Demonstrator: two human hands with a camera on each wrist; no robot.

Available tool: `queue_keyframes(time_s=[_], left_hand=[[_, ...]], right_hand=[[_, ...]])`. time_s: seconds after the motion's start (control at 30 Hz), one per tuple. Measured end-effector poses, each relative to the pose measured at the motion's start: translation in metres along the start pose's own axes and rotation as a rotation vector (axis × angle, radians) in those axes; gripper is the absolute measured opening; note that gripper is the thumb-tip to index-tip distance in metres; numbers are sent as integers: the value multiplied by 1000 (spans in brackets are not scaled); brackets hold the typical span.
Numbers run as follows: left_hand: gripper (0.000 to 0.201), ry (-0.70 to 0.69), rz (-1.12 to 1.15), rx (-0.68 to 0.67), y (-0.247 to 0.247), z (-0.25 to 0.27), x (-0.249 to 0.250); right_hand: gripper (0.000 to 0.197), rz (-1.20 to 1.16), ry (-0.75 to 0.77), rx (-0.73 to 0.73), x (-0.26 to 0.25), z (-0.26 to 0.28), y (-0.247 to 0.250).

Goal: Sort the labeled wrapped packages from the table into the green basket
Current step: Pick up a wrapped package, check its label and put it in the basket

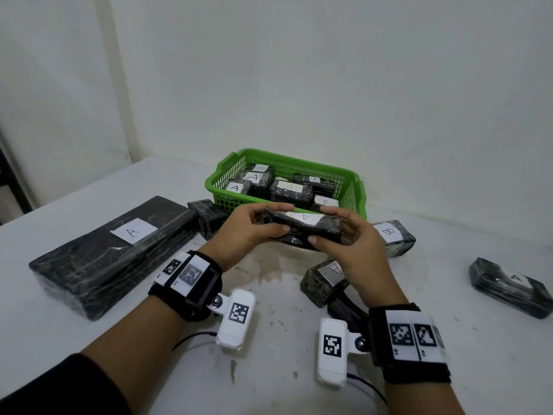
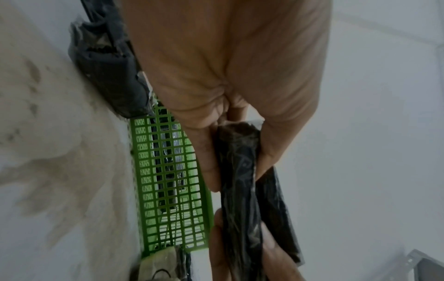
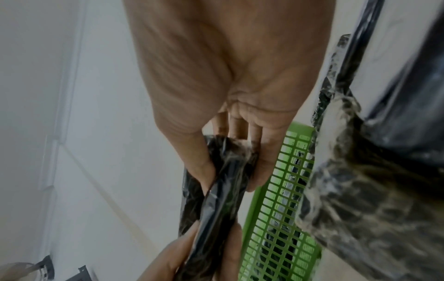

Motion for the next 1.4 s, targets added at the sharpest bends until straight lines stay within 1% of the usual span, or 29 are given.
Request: queue_keyframes(time_s=[0.07,0.1,0.13,0.17,0.23,0.3,0.33,0.37,0.4,0.43,0.5,0.53,0.57,0.6,0.67,0.7,0.77,0.83,0.9,0.97,1.03,1.1,1.17,1.23,1.27,1.33,1.37,1.4], left_hand=[[43,14,49,-43,-2,0,-1],[43,9,33,-56,-4,0,0],[44,-8,-23,-40,-4,1,4],[46,-37,-91,-16,-2,1,8],[51,-86,-170,13,-1,3,15],[54,-112,-190,10,-2,4,18],[54,-120,-206,5,-2,5,19],[54,-117,-222,-1,-2,5,19],[55,-103,-229,-15,-3,5,18],[56,-84,-213,-44,-5,4,15],[61,-18,-67,-114,-12,3,6],[61,25,33,-115,-14,2,1],[56,62,95,-97,-15,2,-3],[48,89,94,-61,-14,1,-5],[33,98,-39,8,-9,2,-7],[29,88,-93,20,-8,2,-8],[29,76,-106,11,-9,2,-8],[34,84,-31,-13,-14,2,-10],[33,80,-9,-4,-15,2,-11],[32,49,-18,50,-9,1,-9],[39,27,31,82,-4,1,-6],[44,44,48,60,-6,2,-5],[35,55,-27,38,-8,2,-4],[26,36,-118,46,-6,4,0],[25,24,-157,44,-5,5,3],[29,15,-163,22,-8,6,5],[30,6,-153,21,-9,6,7],[31,-18,-168,32,-8,6,10]], right_hand=[[46,-16,10,8,-1,0,4],[46,-18,12,14,-1,0,6],[48,-11,13,15,-2,0,7],[52,4,10,8,-2,0,7],[66,0,-27,-35,4,2,5],[79,-59,-87,-86,12,2,0],[81,-122,-119,-94,17,1,-2],[80,-201,-151,-77,22,0,-3],[73,-263,-177,-45,25,0,-3],[62,-285,-185,-14,26,-1,-1],[41,-221,-169,25,26,-1,4],[36,-187,-159,29,26,-1,7],[35,-165,-157,29,26,-1,9],[34,-158,-155,25,25,-1,10],[33,-160,-158,22,24,0,8],[33,-142,-157,30,22,1,7],[34,-70,-148,53,20,2,6],[28,-35,-142,84,19,3,8],[30,-28,-148,73,21,2,7],[40,-70,-171,46,24,2,5],[45,-120,-180,41,26,2,6],[45,-115,-173,52,25,3,10],[47,-99,-162,52,25,4,12],[54,-94,-155,46,25,3,11],[55,-96,-143,48,23,3,11],[48,-95,-110,62,19,2,14],[49,-86,-107,68,18,2,15],[54,-80,-104,65,17,2,15]])
Point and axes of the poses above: each hand's wrist, its own z-axis away from the middle knuckle, its own y-axis out of the back of the hand, x = y × z, the point moved 9 cm from there along -z, towards the middle knuckle, and after that the axes turned 9 degrees about -x, right-handed, at the moved point
